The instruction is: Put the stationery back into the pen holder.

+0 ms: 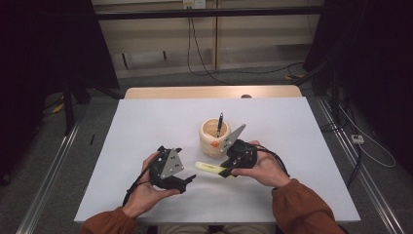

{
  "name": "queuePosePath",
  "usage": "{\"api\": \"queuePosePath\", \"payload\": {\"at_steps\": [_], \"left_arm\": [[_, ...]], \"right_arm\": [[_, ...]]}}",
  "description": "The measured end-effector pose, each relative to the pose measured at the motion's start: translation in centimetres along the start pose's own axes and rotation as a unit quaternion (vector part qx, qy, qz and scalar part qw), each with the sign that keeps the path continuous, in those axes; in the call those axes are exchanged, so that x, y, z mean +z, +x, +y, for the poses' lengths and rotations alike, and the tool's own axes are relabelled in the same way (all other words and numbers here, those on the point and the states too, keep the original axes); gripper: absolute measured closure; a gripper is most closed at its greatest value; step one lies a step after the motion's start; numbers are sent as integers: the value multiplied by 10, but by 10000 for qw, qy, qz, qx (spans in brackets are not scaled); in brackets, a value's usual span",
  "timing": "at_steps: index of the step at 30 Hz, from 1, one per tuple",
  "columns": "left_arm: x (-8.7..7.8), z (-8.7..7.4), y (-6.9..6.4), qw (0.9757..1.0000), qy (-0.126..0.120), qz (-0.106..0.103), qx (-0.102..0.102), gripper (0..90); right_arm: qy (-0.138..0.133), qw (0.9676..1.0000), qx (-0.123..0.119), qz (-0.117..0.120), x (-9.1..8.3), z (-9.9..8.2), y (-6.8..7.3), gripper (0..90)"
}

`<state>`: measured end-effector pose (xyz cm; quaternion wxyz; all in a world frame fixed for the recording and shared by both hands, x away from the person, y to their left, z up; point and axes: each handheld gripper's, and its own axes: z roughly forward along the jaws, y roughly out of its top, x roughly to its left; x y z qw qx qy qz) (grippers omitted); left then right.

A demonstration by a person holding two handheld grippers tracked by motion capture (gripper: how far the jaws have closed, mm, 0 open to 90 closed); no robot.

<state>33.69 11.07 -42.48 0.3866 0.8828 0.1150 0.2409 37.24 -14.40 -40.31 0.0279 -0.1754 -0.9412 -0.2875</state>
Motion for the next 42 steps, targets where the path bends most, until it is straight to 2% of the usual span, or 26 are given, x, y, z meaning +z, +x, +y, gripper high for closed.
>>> {"api": "queuePosePath", "payload": {"at_steps": [1,4,7,10,12,14,17,18,21,22,24,27,30,31,32,33,34,35,36,37,38,41,42], "left_arm": [[1,0,-2,10000,41,-4,62,95],[3,0,-8,9990,149,236,361,99],[4,1,-11,9983,209,306,459,101],[6,3,-15,9960,272,440,729,108],[8,6,-19,9929,315,531,1019,115],[10,8,-24,9906,255,596,1206,128],[11,11,-28,9857,407,624,1509,142],[13,10,-30,9862,332,679,1475,142],[13,8,-36,9797,448,784,1788,146],[13,8,-38,9763,494,843,1933,162],[12,7,-42,9754,492,889,1954,187],[13,5,-48,9706,501,1043,2110,236],[12,4,-52,9671,458,1164,2216,271],[12,4,-53,9644,479,1224,2297,293],[12,5,-54,9629,478,1223,2357,312],[12,4,-55,9652,434,1202,2282,327],[12,5,-56,9634,434,1194,2361,353],[13,4,-57,9647,421,1164,2324,371],[13,5,-58,9619,472,1187,2418,386],[14,5,-59,9614,445,1189,2442,408],[14,5,-60,9596,471,1197,2501,433],[17,5,-64,9591,503,1097,2560,488],[18,5,-65,9576,525,1093,2615,507]], "right_arm": [[19,10000,-14,12,2,0,-1,675],[57,10000,-13,55,7,3,-1,675],[60,10000,3,57,9,5,-1,675],[95,9999,-18,56,11,8,-1,675],[109,9999,-6,50,11,10,-1,675],[114,9999,5,63,11,12,-1,676],[112,9999,40,58,12,13,0,675],[146,9999,62,45,12,14,0,676],[144,9999,56,50,13,14,-1,675],[133,9999,62,42,13,15,-1,675],[112,9999,75,31,13,16,0,676],[70,9999,71,80,15,17,3,675],[110,9999,29,110,18,19,6,676],[116,9998,49,124,19,19,8,676],[94,9999,-10,141,20,20,8,675],[93,9999,-16,136,21,21,9,675],[84,9999,-14,137,22,21,10,675],[75,9999,-56,130,23,22,11,675],[108,9998,-44,129,24,23,12,675],[94,9999,-59,112,25,23,12,675],[83,9999,-45,119,25,23,12,675],[84,9999,-3,151,27,23,12,675],[86,9998,-7,160,28,23,12,675]]}}
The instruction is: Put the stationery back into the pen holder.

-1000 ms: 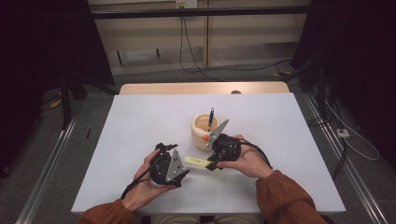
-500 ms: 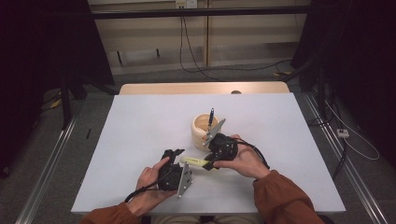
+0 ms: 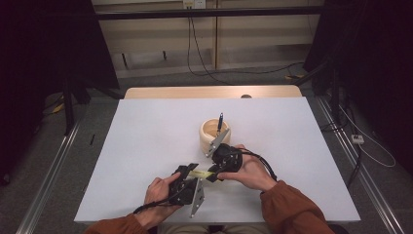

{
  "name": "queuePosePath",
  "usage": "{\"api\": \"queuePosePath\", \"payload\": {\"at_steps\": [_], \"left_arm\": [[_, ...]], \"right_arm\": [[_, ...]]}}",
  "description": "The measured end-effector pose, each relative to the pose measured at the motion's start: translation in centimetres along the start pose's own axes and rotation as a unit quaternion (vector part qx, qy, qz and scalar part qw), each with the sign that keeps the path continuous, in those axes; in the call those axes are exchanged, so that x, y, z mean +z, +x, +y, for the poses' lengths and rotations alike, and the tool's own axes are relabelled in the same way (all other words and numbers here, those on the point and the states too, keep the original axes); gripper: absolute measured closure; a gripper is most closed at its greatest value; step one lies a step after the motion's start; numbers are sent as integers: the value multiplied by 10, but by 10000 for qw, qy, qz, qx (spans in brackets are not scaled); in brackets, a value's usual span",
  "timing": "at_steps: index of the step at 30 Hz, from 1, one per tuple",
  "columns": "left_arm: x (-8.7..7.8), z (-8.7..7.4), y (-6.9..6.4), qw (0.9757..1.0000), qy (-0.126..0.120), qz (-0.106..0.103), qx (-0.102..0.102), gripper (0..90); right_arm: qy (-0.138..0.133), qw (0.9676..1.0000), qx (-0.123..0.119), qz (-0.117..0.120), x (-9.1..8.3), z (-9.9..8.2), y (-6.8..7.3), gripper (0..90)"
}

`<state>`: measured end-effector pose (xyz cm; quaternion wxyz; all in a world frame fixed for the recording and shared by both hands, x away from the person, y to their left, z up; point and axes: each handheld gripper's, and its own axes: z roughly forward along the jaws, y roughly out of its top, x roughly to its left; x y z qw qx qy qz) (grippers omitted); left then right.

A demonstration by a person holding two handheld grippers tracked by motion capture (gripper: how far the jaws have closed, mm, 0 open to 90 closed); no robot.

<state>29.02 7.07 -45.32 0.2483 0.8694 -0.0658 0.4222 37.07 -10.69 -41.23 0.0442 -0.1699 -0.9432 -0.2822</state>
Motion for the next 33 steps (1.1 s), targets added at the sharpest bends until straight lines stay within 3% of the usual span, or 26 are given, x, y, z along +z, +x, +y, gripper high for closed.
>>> {"api": "queuePosePath", "payload": {"at_steps": [7,9,13,16,19,23,28,33], "left_arm": [[1,2,-1,9999,-28,-133,-74,635],[-1,3,-2,10000,7,7,56,664],[1,2,-3,9999,38,-90,32,700],[2,2,-4,9998,11,-198,-65,773],[2,1,-1,9992,4,-299,-255,774],[3,1,-1,9990,-53,-326,-286,774],[1,0,1,9982,-77,-363,-474,775],[6,-4,6,9944,-141,-677,-804,775]], "right_arm": [[-56,9999,91,61,1,-1,0,675],[-95,9998,152,97,0,-2,-1,675],[-185,9996,190,124,-1,-2,-2,674],[-247,9994,218,90,-1,-2,-3,671],[-310,9992,248,87,-3,-4,-3,670],[-326,9991,253,99,-3,-5,-3,669],[-383,9988,255,175,-4,-6,-4,641],[-443,9986,198,219,-3,-7,-3,563]]}}
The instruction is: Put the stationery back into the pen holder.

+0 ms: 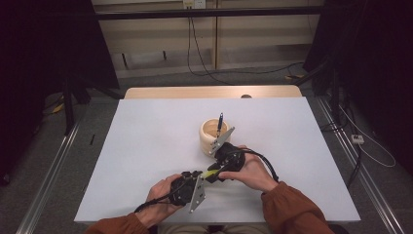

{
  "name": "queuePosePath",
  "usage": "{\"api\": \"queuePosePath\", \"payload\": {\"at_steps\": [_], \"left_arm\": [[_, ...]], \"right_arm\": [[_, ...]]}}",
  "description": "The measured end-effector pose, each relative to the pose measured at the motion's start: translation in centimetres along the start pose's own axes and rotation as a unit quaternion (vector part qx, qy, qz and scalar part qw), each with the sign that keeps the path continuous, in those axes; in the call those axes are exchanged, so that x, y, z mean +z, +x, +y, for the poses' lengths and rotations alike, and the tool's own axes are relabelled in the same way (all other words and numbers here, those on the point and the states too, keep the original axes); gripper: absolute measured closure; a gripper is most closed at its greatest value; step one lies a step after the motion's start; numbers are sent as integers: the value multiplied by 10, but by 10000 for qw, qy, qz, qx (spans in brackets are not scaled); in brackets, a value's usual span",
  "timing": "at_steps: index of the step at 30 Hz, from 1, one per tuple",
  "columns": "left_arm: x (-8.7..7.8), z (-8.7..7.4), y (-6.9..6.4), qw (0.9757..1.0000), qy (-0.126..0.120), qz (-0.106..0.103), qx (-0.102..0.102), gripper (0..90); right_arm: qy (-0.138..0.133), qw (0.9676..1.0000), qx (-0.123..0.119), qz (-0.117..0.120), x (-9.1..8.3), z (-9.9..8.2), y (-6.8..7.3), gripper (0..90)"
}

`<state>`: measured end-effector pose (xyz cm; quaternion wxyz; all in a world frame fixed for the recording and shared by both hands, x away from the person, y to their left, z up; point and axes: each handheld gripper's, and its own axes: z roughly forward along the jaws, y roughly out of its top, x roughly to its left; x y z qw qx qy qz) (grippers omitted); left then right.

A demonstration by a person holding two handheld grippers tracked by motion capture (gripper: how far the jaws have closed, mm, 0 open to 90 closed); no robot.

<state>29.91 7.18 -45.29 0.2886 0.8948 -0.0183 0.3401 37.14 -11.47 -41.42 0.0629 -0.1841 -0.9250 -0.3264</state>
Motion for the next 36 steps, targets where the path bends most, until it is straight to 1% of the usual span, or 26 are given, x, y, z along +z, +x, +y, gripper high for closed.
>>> {"api": "queuePosePath", "payload": {"at_steps": [1,2,3,4,7,9,11,13,14,16,17,18,19,20,21,22,23,25,28,29,30,32,33,34,35,36], "left_arm": [[0,-1,2,10000,41,-13,-11,775],[0,-2,3,9999,-13,-5,-152,775],[0,-3,4,9993,-95,-89,-348,775],[2,-4,5,9981,-226,-96,-565,775],[1,-8,14,9962,-244,-170,-819,775],[1,-10,18,9936,-308,-220,-1062,775],[0,-13,22,9916,-339,-256,-1220,775],[-1,-15,25,9899,-350,-287,-1345,775],[-1,-16,25,9879,-388,-314,-1465,775],[-1,-19,28,9853,-429,-361,-1612,775],[-2,-20,29,9836,-455,-377,-1704,775],[-2,-21,31,9822,-485,-410,-1769,775],[-3,-22,32,9799,-520,-437,-1878,775],[-3,-24,34,9787,-532,-469,-1925,775],[-3,-25,35,9765,-572,-487,-2019,775],[-4,-25,36,9742,-601,-510,-2112,775],[-5,-26,37,9727,-635,-533,-2167,775],[-6,-28,40,9675,-735,-589,-2346,775],[-9,-31,42,9612,-854,-640,-2543,775],[-10,-31,43,9590,-899,-640,-2609,775],[-11,-32,44,9581,-900,-651,-2640,775],[-13,-34,45,9545,-962,-664,-2744,775],[-13,-35,45,9529,-992,-685,-2784,775],[-14,-36,46,9520,-986,-699,-2813,774],[-14,-37,46,9495,-1030,-704,-2880,775],[-15,-38,46,9489,-1024,-726,-2896,774]], "right_arm": [[-89,10000,-19,-8,1,0,-1,545],[-109,9999,-4,-13,0,0,-1,519],[-144,9999,3,-56,0,-1,-1,491],[-194,9998,6,-92,-1,-1,-2,467],[-328,9992,37,-219,-4,-4,-2,389],[-368,9983,44,-456,-6,-6,-3,326],[-427,9975,82,-552,-6,-10,-3,308],[-432,9964,82,-721,-8,-12,-3,245],[-468,9959,138,-757,-9,-13,-3,237],[-570,9951,137,-793,-11,-16,-3,231],[-585,9944,196,-864,-13,-17,-3,208],[-630,9929,249,-975,-14,-19,-3,172],[-669,9913,303,-1095,-16,-21,-4,154],[-735,9883,406,-1274,-19,-23,-5,149],[-797,9858,484,-1397,-20,-26,-5,142],[-831,9846,522,-1449,-23,-28,-6,137],[-886,9824,568,-1541,-25,-31,-7,128],[-932,9791,641,-1691,-28,-37,-8,91],[-1034,9745,748,-1847,-34,-46,-9,80],[-1088,9722,804,-1909,-35,-48,-9,80],[-1132,9697,864,-1985,-36,-49,-10,80],[-1197,9649,934,-2144,-37,-52,-10,81],[-1212,9636,950,-2188,-38,-53,-10,82],[-1226,9630,957,-2199,-38,-54,-11,82],[-1236,9629,982,-2190,-39,-54,-11,82],[-1259,9619,998,-2212,-39,-55,-10,81]]}}
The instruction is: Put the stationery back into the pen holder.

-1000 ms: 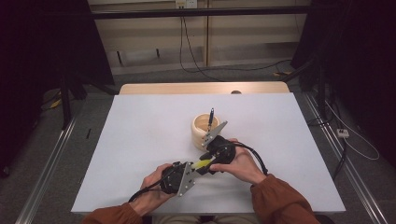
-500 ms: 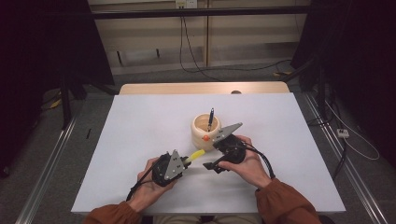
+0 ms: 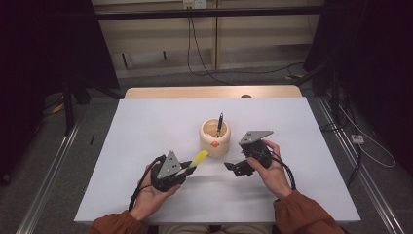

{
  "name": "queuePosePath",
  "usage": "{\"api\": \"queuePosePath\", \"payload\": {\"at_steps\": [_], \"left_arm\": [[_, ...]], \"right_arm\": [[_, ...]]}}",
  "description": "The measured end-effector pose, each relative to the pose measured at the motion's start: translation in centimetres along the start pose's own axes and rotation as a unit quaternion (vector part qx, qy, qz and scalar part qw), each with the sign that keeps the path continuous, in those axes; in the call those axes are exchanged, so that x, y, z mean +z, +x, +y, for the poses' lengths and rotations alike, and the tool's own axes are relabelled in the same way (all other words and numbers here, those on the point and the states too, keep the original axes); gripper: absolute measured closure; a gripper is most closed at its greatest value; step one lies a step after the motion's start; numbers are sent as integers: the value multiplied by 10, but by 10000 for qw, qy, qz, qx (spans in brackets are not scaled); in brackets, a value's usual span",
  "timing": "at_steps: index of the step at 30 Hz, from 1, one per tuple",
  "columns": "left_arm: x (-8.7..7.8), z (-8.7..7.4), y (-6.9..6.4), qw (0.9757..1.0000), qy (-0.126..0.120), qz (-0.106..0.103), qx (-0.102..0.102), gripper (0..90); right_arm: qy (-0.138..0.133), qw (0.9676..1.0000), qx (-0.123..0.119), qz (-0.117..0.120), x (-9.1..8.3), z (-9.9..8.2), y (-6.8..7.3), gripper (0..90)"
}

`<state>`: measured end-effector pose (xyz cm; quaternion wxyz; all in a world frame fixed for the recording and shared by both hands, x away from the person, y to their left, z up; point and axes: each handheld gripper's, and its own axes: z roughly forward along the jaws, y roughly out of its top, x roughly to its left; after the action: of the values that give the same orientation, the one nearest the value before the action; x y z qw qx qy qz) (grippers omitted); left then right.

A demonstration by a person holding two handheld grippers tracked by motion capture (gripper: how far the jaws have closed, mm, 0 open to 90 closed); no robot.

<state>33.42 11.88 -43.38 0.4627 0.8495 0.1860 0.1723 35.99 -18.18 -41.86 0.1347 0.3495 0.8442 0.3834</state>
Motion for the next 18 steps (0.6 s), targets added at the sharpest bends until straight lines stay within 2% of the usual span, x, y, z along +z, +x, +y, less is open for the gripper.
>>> {"api": "queuePosePath", "payload": {"at_steps": [6,13,14,17,18], "left_arm": [[-6,-2,2,9997,-51,-114,-221,774],[-13,-3,6,9988,-102,-118,-457,774],[-14,-3,6,9982,-144,-170,-555,774],[-16,-2,9,9977,-172,-149,-646,774],[-17,-2,9,9967,-218,-203,-749,774]], "right_arm": [[-127,9993,102,-326,-3,-7,0,81],[-252,9980,228,-525,-12,-21,-5,77],[-282,9977,253,-571,-14,-24,-5,77],[-380,9963,360,-677,-20,-33,-8,77],[-424,9957,386,-723,-22,-36,-9,77]]}}
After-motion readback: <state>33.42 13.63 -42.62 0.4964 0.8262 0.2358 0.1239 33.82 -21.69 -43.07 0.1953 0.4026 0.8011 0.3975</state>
